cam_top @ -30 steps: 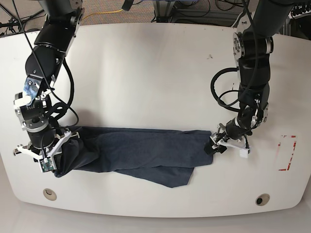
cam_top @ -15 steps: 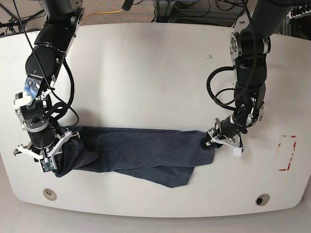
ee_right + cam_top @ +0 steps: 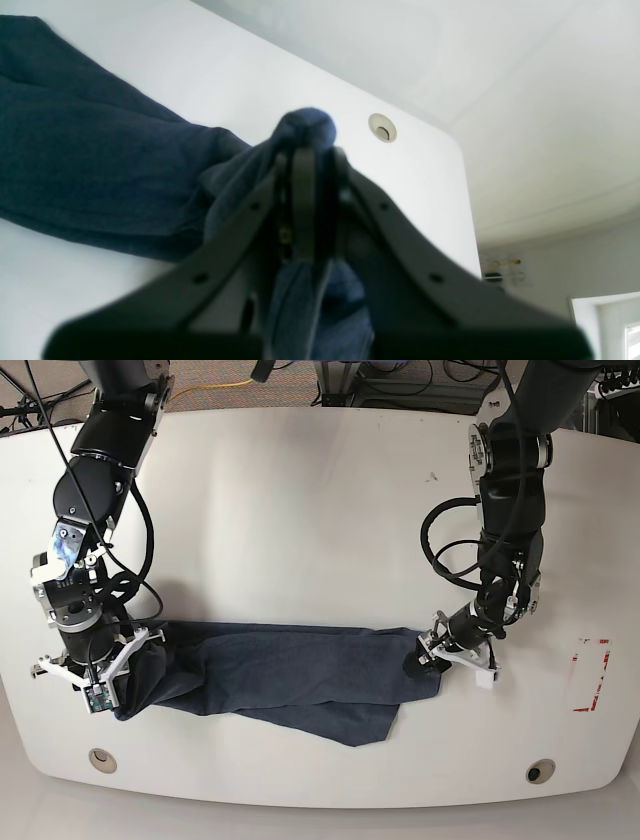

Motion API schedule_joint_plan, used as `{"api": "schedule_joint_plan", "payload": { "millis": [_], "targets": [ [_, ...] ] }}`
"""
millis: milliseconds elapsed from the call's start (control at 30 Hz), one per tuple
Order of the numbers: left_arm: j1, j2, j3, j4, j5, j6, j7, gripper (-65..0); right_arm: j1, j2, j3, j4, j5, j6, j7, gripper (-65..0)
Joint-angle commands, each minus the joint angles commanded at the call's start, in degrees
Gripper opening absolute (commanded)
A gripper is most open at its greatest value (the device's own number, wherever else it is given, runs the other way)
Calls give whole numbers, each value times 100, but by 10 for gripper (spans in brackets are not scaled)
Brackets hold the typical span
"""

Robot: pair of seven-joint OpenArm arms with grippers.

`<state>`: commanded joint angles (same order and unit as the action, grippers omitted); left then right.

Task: Fold the T-shirt properly
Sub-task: 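Lift the shirt with both grippers and swing it up off the table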

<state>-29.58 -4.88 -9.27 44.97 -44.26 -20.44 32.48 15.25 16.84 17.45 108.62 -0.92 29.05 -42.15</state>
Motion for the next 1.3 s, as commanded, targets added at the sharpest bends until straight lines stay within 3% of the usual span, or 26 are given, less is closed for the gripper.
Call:
{"api": "schedule_joint_plan", "payload": {
  "millis": [67, 167, 233, 467, 667, 800, 933, 1133, 1300],
  "targets": [
    [35, 0, 0, 62, 9, 0, 0, -367, 0, 0, 0, 0, 0, 0, 0, -650],
    [35, 0, 0, 18, 9, 0, -18, -503, 0, 0, 0, 0, 0, 0, 0, -650],
    [26, -9, 0, 0, 18, 0, -18, -547, 0, 0, 0, 0, 0, 0, 0, -650],
    [35, -9, 18, 53, 44, 0, -18, -558, 0, 0, -9, 0, 0, 0, 0, -650],
    [70, -9, 18, 396, 141, -9, 9, -622, 0, 0, -9, -9, 0, 0, 0, -650],
    [237, -185, -9, 1011, 105, 9, 378, -626, 0, 0, 0, -9, 0, 0, 0, -650],
    [308, -246, -220, 1565, 97, 255, 624, -628, 26, 0, 0, -9, -9, 0, 0, -650],
    [378, -246, -756, 2242, 97, 264, 1248, -646, 114, 9, 0, -9, -18, 0, 0, -650],
    [396, -475, -782, 2822, -9, 255, 1415, -646, 255, 9, -18, -9, -35, 0, 0, -650]
  ]
}}
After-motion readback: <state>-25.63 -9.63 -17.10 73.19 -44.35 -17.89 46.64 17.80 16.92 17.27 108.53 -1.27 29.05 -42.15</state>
